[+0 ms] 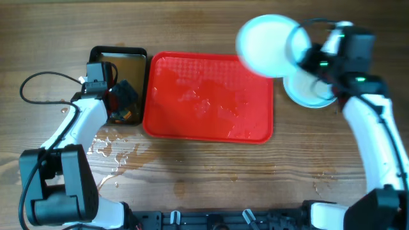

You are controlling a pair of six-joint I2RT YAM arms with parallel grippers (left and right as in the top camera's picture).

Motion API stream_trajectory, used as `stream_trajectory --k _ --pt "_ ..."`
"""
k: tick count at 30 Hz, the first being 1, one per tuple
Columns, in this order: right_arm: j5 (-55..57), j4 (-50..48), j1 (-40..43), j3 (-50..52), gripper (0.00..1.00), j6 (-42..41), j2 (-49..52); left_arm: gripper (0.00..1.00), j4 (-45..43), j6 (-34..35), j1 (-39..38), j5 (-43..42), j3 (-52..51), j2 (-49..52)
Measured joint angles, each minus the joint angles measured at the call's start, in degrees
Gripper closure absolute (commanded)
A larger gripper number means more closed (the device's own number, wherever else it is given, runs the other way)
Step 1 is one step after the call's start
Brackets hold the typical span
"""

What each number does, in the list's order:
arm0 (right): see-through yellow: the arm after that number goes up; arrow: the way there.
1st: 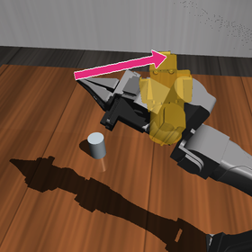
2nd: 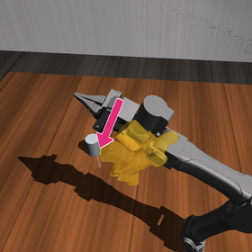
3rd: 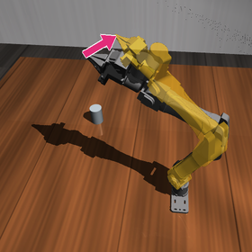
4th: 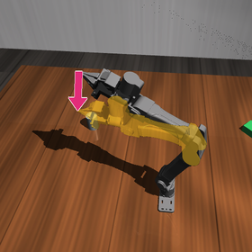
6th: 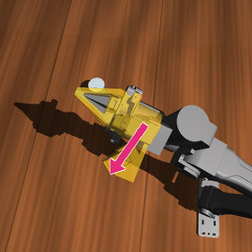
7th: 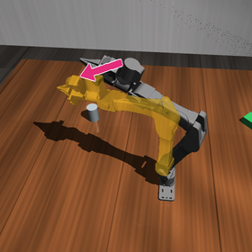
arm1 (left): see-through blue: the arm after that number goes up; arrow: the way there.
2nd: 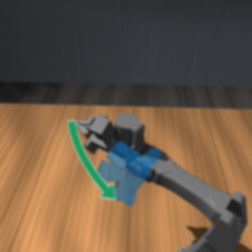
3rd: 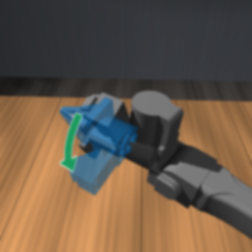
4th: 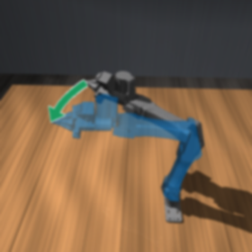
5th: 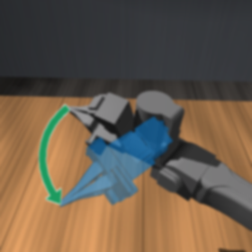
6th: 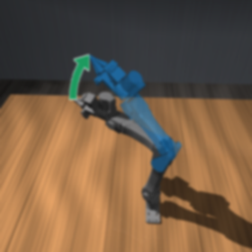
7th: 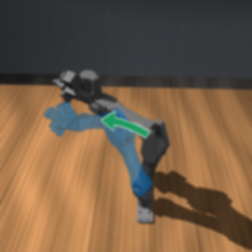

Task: Clean dirty plates on tray and stack at the side
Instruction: 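Lift the plate with the right gripper and carry it right, then lower the plate onto the white plate stack and release, then adjust the right gripper over the plate stack and pull back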

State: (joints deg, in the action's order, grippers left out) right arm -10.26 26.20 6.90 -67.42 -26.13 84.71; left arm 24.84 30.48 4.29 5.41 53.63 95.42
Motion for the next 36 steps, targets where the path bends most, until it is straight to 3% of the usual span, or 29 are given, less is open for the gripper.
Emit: stream_trajectory --k 6,11,14,20,23,29,30,31,32,36 --pt "0.4 0.8 15.0 0.0 0.96 -2.0 6.4 0.00 0.0 0.0 0.0 0.0 0.0 0.0" --pt "1.7 1.3 15.7 0.0 0.94 -3.3 14.0 0.00 0.0 0.0 0.0 0.0 0.0 0.0" --pt "1.9 1.4 15.6 0.0 0.75 -4.2 17.4 0.00 0.0 0.0 0.0 0.0 0.0 0.0" --pt "1.9 4.0 15.6 0.0 0.74 -4.7 18.3 0.00 0.0 0.0 0.0 0.0 0.0 0.0" --pt "0.1 6.6 15.2 0.0 0.74 -4.8 16.2 0.00 0.0 0.0 0.0 0.0 0.0 0.0" --pt "-1.2 11.9 13.7 0.0 0.73 -4.9 2.2 0.00 0.0 0.0 0.0 0.0 0.0 0.0" --pt "-1.1 12.7 13.4 0.0 0.68 -4.9 0.6 0.00 0.0 0.0 0.0 0.0 0.0 0.0" --pt "-0.3 13.3 12.7 0.0 0.52 -4.9 -1.9 0.00 0.0 0.0 0.0 0.0 0.0 0.0" --pt "0.3 13.4 12.1 0.0 0.51 -4.9 -2.9 0.00 0.0 0.0 0.0 0.0 0.0 0.0" --pt "1.9 12.9 10.9 0.0 0.74 -5.3 -3.1 0.00 0.0 0.0 0.0 0.0 0.0 0.0"
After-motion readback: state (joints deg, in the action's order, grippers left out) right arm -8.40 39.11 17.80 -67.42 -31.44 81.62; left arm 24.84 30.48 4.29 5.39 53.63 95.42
